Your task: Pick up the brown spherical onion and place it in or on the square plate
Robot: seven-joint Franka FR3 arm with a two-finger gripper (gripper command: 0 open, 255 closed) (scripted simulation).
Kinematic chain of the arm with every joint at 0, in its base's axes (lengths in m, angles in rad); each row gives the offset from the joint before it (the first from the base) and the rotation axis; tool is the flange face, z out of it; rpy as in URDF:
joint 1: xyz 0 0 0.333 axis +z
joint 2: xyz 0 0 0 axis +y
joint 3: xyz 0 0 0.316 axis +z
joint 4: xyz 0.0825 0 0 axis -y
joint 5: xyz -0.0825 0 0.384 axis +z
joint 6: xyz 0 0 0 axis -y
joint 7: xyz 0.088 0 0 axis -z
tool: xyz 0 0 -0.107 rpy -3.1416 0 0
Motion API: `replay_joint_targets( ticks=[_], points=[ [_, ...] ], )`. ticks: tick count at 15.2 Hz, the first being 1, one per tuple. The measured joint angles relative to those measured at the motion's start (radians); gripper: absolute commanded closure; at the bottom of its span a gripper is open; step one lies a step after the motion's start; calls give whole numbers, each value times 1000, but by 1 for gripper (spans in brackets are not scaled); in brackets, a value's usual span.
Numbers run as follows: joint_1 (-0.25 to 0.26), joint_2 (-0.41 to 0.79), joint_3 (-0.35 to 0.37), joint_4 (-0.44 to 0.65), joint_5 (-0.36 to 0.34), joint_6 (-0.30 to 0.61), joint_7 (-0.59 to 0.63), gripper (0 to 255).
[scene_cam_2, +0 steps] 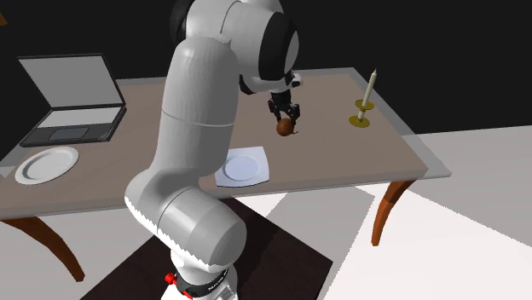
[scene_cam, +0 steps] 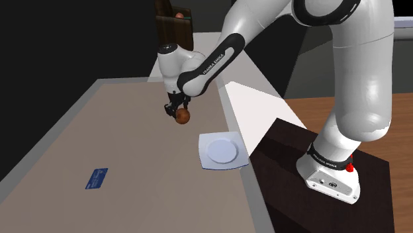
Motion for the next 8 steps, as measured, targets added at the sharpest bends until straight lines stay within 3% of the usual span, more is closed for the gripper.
replay_joint_targets(
  ticks=[8],
  points=[
    [-18, -73, 23, 8, 48, -72, -46, 255]
  ],
)
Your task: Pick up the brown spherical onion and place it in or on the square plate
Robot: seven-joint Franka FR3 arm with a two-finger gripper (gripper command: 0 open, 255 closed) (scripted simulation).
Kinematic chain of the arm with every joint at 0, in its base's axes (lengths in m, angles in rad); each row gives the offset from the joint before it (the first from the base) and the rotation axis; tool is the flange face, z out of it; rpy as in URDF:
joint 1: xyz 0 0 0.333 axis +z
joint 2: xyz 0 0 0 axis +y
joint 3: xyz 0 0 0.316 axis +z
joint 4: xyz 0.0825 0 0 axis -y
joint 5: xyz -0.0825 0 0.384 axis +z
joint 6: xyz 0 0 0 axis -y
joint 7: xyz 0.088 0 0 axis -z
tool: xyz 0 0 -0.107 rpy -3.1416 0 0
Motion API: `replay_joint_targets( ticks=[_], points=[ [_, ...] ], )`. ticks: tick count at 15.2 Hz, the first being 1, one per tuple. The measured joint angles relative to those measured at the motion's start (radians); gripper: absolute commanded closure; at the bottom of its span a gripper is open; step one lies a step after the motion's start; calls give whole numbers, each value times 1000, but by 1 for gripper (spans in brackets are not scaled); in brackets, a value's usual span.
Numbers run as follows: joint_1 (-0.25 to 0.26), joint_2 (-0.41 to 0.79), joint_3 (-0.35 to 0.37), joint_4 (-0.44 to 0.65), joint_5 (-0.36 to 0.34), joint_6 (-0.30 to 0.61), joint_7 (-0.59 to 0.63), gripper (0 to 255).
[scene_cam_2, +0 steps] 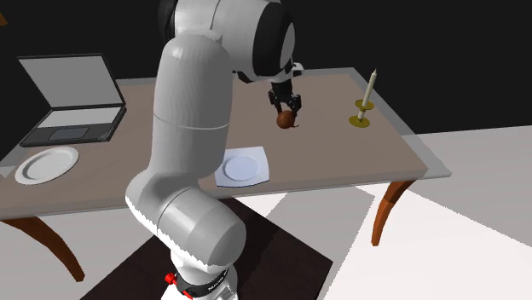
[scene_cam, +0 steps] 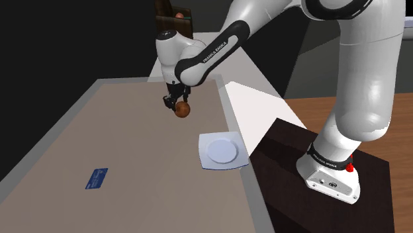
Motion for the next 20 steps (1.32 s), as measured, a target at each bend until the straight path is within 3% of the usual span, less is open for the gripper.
replay_joint_targets(
  ticks=[4, 12, 20],
  points=[
    [-5, -35, 9, -4, 19, -27, -14, 255],
    [4, -281, 58, -330, 81, 56, 43, 255],
    [66, -562, 106, -634, 220, 97, 58, 255]
  ],
)
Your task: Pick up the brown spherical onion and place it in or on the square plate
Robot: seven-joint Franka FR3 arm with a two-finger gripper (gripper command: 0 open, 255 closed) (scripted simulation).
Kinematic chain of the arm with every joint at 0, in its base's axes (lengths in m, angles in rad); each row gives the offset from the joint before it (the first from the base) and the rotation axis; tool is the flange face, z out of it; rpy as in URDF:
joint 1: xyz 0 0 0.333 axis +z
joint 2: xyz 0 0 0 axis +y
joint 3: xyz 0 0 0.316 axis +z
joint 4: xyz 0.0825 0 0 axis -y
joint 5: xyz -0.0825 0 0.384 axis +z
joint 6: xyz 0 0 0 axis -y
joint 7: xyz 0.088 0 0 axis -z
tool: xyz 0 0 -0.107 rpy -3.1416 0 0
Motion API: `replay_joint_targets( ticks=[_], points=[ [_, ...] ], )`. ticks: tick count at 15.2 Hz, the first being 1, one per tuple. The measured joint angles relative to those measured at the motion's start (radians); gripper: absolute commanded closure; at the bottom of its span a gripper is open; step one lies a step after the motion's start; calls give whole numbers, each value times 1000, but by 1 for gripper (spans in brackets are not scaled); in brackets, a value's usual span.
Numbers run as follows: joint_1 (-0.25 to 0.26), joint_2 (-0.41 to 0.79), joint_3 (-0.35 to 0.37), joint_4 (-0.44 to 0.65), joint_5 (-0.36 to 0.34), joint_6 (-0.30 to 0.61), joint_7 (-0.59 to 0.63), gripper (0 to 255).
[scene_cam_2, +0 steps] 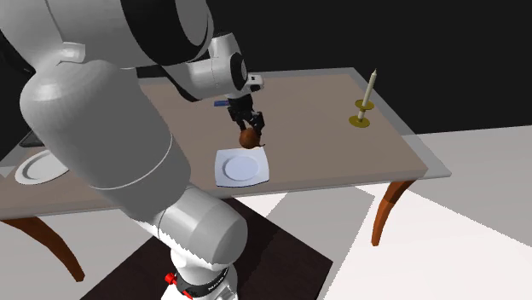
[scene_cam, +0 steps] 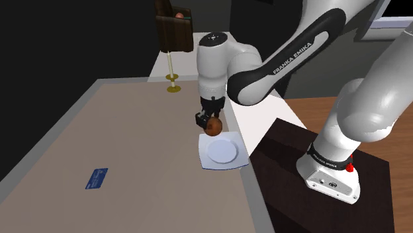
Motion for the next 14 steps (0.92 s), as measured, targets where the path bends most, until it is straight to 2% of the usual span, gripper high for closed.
replay_joint_targets(
  ticks=[1, 4, 14],
  points=[
    [17, -42, 6, -38, 25, -2, 1, 255],
    [26, -44, 21, -70, 24, 25, 29, 255],
    [-19, 85, 49, -104, -110, 164, 150, 255]
  ],
)
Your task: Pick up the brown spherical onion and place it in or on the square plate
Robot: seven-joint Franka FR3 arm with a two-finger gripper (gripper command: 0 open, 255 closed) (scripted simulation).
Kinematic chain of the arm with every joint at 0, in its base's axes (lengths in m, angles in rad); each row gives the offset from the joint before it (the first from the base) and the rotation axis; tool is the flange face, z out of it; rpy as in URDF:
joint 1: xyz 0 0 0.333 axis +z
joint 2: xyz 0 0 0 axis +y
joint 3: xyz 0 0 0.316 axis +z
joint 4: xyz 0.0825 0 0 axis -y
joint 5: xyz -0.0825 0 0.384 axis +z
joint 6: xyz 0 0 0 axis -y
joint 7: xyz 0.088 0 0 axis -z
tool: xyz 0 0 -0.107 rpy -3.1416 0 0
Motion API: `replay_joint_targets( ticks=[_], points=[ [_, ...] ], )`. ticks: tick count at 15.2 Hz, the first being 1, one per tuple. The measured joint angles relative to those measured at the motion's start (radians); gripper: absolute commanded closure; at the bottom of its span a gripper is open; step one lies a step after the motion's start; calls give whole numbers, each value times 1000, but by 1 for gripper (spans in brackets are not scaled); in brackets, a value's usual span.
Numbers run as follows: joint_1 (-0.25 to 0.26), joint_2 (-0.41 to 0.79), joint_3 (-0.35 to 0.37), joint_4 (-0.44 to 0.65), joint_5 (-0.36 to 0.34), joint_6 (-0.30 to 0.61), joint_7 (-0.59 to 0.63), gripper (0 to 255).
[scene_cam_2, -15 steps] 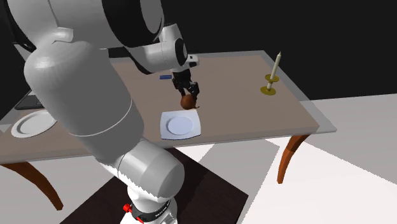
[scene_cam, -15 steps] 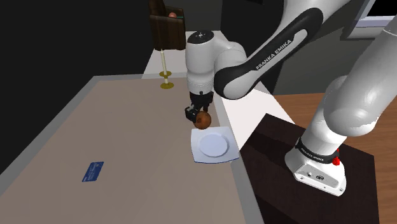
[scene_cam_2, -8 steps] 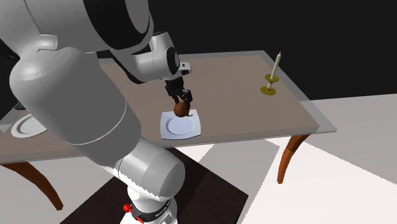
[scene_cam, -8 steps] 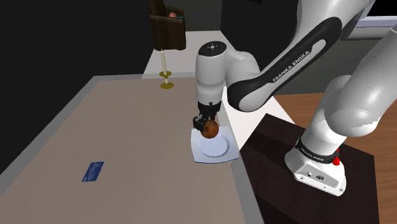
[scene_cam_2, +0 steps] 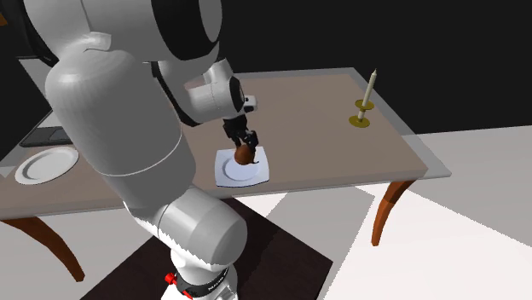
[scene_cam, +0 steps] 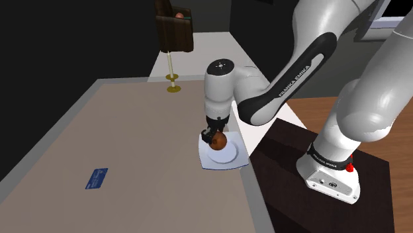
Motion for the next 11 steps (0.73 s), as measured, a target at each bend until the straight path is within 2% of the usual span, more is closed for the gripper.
replay_joint_targets(
  ticks=[3, 8, 9, 11],
  points=[
    [-9, 31, 4, -1, -39, 25, 34, 255],
    [-10, 36, 4, -1, -46, 29, 40, 255],
    [-10, 36, 4, -1, -46, 29, 40, 0],
    [-10, 36, 4, -1, -46, 29, 40, 0]
  ],
)
